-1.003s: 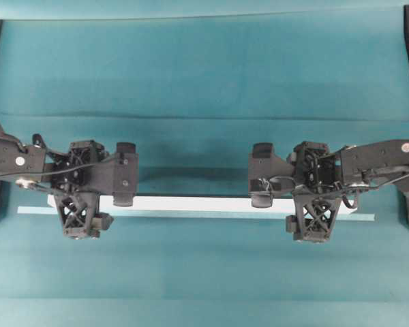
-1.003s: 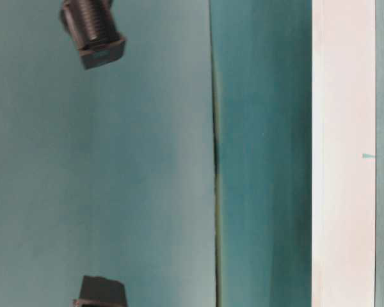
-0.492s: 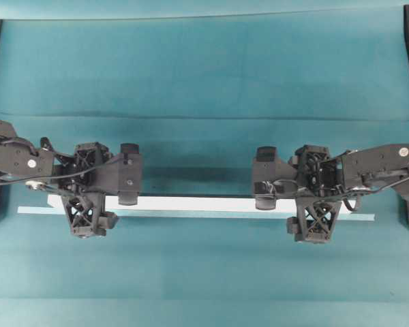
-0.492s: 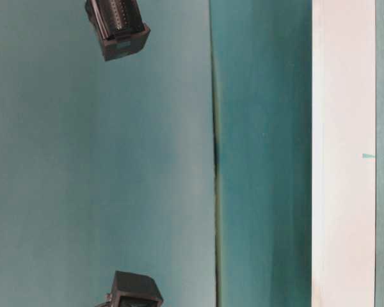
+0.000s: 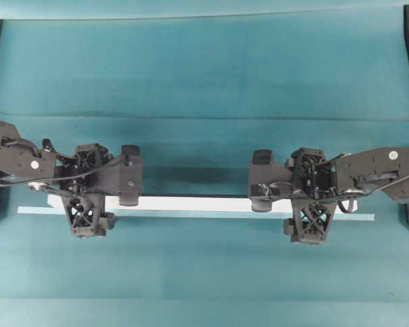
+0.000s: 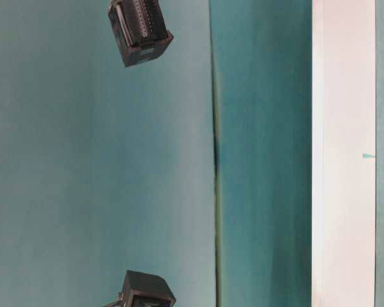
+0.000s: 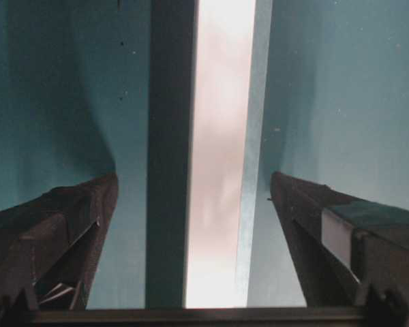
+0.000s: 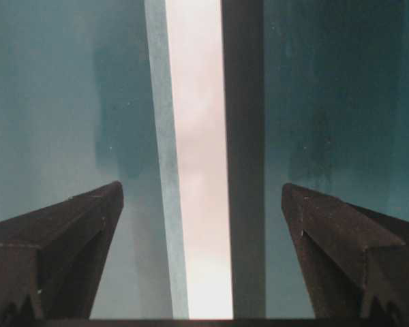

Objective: Lift a wooden board with both hands.
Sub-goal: 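Lift the board with both grippers and move it back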

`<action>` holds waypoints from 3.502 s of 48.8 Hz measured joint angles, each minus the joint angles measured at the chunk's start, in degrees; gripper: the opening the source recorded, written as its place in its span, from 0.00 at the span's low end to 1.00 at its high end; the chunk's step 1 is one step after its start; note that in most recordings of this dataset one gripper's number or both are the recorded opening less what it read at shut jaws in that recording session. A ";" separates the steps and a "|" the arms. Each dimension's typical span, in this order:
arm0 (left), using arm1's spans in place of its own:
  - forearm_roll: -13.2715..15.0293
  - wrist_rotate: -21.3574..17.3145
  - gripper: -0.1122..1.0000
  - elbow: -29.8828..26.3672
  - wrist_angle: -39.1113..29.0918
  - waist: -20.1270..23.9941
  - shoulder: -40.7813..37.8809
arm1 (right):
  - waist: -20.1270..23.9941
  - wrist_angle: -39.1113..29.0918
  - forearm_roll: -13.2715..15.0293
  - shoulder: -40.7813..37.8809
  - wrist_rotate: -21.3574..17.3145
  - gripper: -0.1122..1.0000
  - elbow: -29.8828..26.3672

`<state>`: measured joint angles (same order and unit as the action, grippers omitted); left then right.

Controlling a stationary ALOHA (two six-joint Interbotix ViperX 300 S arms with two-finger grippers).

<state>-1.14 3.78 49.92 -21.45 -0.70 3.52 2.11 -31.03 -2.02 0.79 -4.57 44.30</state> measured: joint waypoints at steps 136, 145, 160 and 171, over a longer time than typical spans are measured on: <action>-0.18 -0.88 0.25 -26.37 -41.13 2.37 16.35 | -4.66 -42.01 0.09 13.80 -0.97 0.29 -25.40; -0.18 -0.88 0.25 -29.27 -44.91 2.55 17.40 | -4.66 -45.70 0.09 14.15 -1.32 0.29 -29.44; -0.35 -0.88 0.25 -33.93 -48.69 2.64 17.75 | -4.66 -51.94 0.62 14.33 -1.41 0.29 -35.68; -0.44 -1.93 0.25 -37.71 -52.73 2.72 18.02 | -4.66 -53.88 0.79 14.59 -1.41 0.29 -39.55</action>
<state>-1.58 1.85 12.22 -74.18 2.02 21.53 -2.55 -84.90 -1.23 15.38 -5.98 4.75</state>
